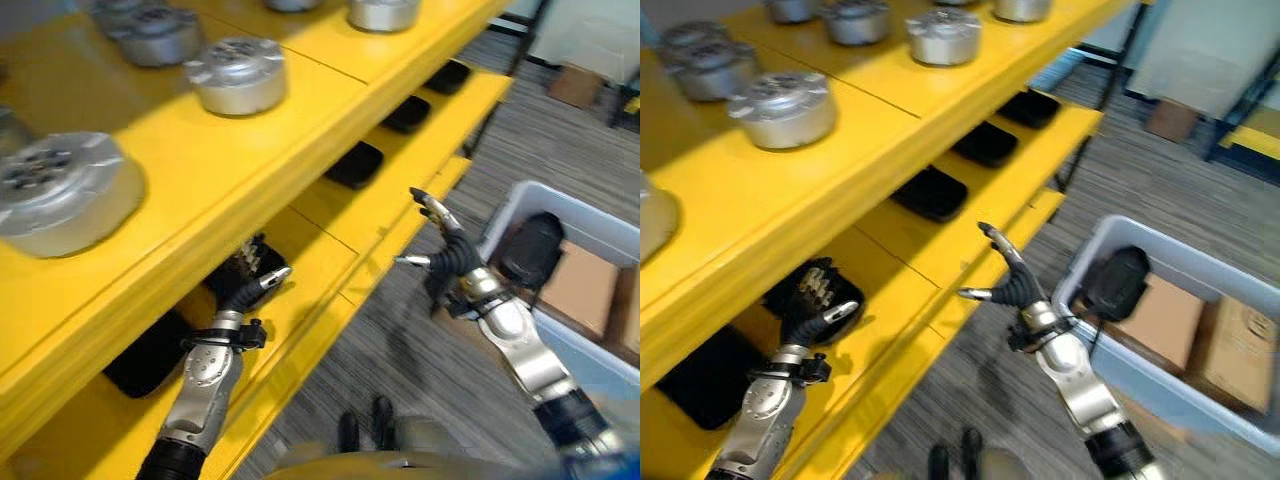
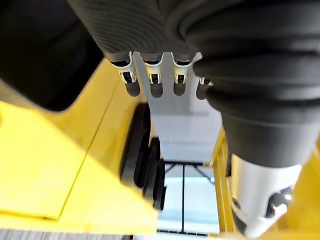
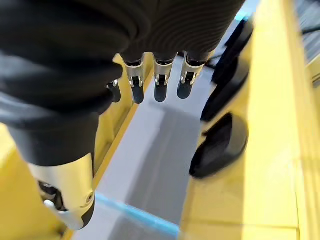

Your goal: Move parts from the plastic box to the shelf.

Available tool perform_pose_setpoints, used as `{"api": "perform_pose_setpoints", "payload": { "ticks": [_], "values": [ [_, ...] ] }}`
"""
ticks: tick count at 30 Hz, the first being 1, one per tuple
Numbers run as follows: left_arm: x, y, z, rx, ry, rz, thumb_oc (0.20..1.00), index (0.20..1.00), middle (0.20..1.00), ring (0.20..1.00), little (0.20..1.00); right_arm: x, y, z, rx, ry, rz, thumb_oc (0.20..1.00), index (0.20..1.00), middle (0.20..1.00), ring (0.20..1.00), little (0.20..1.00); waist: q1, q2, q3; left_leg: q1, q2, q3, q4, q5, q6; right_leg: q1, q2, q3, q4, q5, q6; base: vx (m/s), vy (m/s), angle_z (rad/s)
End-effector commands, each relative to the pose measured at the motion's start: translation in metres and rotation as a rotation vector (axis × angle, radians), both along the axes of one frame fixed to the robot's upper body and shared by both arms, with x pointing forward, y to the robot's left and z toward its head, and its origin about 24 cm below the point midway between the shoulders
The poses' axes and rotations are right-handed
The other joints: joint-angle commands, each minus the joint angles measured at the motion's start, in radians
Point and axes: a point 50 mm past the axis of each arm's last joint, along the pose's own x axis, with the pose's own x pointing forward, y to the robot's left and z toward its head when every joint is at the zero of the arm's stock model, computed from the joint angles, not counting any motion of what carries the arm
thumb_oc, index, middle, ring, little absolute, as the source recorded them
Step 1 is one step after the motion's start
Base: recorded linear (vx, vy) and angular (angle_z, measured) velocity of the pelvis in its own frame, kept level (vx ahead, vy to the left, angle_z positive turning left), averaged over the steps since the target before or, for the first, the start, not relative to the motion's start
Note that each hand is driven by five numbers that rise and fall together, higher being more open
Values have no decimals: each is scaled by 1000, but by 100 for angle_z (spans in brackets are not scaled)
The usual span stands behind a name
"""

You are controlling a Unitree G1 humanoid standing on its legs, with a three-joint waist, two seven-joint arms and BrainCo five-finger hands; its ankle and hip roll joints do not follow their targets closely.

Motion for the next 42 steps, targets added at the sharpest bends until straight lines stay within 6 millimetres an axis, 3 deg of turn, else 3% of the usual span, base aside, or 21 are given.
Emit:
{"api": "perform_pose_setpoints", "payload": {
  "ticks": [1,2,3,5,6,7,10,13,14,17,18,19,20,24,26,29,30,32,35,37,42],
  "values": [
    [-7,7,15,19,-89,21,1000,1000,1000,1000,1000,-8,11,15,18,-82,58,1000,1000,1000,1000,1000,-1,-6,-53,8,8,-53,-42,16,-60,82,-105,70,-243,236,18,74,-113,-47],
    [-8,7,15,16,-87,20,1000,1000,1000,1000,1000,-8,10,15,13,-85,55,1000,1000,1000,1000,1000,-3,-8,-52,15,8,-50,-42,7,-63,86,-139,83,-276,275,34,161,-184,-61],
    [-9,8,16,15,-90,24,1000,1000,1000,1000,1000,-7,9,16,12,-91,41,1000,1000,1000,1000,1000,-16,-12,-53,37,11,-51,-42,-14,-74,75,-211,114,-344,355,66,189,-206,-51],
    [-9,9,17,27,-93,28,1000,1000,1000,1000,1000,-6,12,18,4,-99,41,1000,1000,1000,1000,1000,-23,-24,-51,67,13,-46,-42,-37,-84,74,-267,124,-408,432,97,157,-161,-21],
    [-9,9,17,27,-93,28,1000,1000,1000,1000,1000,-6,12,18,4,-99,41,1000,1000,1000,1000,1000,-23,-25,-50,68,12,-46,-42,-37,-84,76,-267,124,-409,433,97,168,-210,-13],
    [-10,11,16,38,-89,38,1000,1000,1000,1000,1000,-5,14,20,-1,-108,43,1000,1000,1000,1000,1000,-20,-40,-58,94,27,-33,-42,-58,-99,71,-316,93,-437,492,125,174,-230,-11],
    [-6,10,15,36,-89,50,1000,1000,1000,1000,1000,-3,12,21,-13,-110,43,1000,1000,1000,1000,1000,-13,-81,-75,117,34,-22,-42,-80,-123,112,-320,47,-462,528,144,223,-306,-14],
    [-4,8,14,18,-86,54,1000,1000,1000,1000,1000,-2,8,25,-22,-126,41,1000,1000,1000,1000,1000,-16,-90,-88,113,87,-24,-42,-72,-159,141,-283,8,-454,485,144,163,-291,-20],
    [-2,7,16,-1,-97,52,1000,1000,1000,1000,1000,-1,5,29,-20,-141,34,1000,1000,1000,1000,1000,-26,-88,-83,113,135,-32,-37,-60,-180,144,-260,7,-427,438,135,124,-281,-15],
    [0,3,17,-21,-102,37,1000,1000,1000,1000,1000,-1,1,32,-21,-151,32,1000,1000,1000,1000,1000,-46,-69,-75,111,213,-35,-29,-41,-211,144,-214,-14,-374,340,105,120,-355,3],
    [0,1,16,-34,-104,26,1000,1000,1000,1000,1000,-1,-5,34,-29,-165,14,1000,1000,1000,1000,1000,-62,-49,-68,97,270,-35,10,-5,-230,132,-163,-15,-343,273,71,117,-418,15],
    [0,0,15,-41,-98,28,1000,1000,1000,1000,1000,-1,-6,36,-27,-174,13,1000,1000,1000,1000,1000,-66,-42,-66,91,280,-35,25,18,-234,127,-149,-12,-337,264,63,138,-461,21],
    [-1,-1,14,-53,-97,31,1000,1000,1000,1000,1000,-1,-11,36,-27,-179,0,1000,1000,1000,1000,1000,-73,-28,-64,85,305,-38,57,85,-245,112,-114,-4,-320,239,45,76,-221,3],
    [-1,-1,14,-54,-97,31,1000,1000,1000,1000,1000,-1,-11,36,-28,-179,-1,1000,1000,1000,1000,1000,-71,-25,-66,84,309,-36,54,87,-248,108,-109,-4,-317,236,42,29,-82,-28],
    [-7,1,9,-63,-73,23,1000,1000,1000,1000,1000,-7,-22,37,-26,-183,-20,1000,1000,1000,1000,1000,-66,-33,-34,-8,356,-75,289,265,-236,125,0,50,-341,178,-44,157,-494,-6],
    [-13,3,3,-67,-43,29,1000,1000,1000,1000,1000,-8,-27,38,-23,-187,-35,1000,1000,1000,1000,1000,-51,-59,-7,-95,344,-90,456,297,-211,165,33,59,-366,154,-85,122,-324,-61],
    [-14,3,1,-73,-33,37,1000,1000,1000,1000,1000,-9,-31,39,-33,-197,-59,1000,1000,1000,1000,1000,-32,-68,21,-178,314,-99,443,260,-196,188,32,73,-377,145,-79,109,-86,-65],
    [-16,5,-2,-83,-21,53,1000,1000,1000,1000,1000,-8,-32,42,-28,-214,-74,1000,1000,1000,1000,1000,-23,-69,34,-229,318,-109,362,235,-197,202,32,92,-394,144,-60,167,79,-15],
    [-17,8,-3,-74,-22,83,1000,1000,1000,1000,1000,-7,-31,42,-17,-224,-84,1000,1000,1000,1000,1000,17,-53,55,-258,333,-176,115,305,-241,214,40,155,-393,126,-31,178,187,-80],
    [-18,11,-4,-67,-24,100,1000,1000,1000,1000,1000,-7,-32,43,-15,-234,-87,1000,1000,1000,1000,1000,33,-40,57,-235,339,-217,31,332,-267,208,39,192,-370,108,-21,164,214,-149],
    [-18,14,-4,-64,-32,107,1000,1000,1000,1000,1000,-11,-38,33,-14,-190,-111,1000,1000,1000,1000,1000,12,-24,51,-170,357,-158,26,246,-263,196,31,239,-346,99,-8,110,194,-123]
  ]
}}
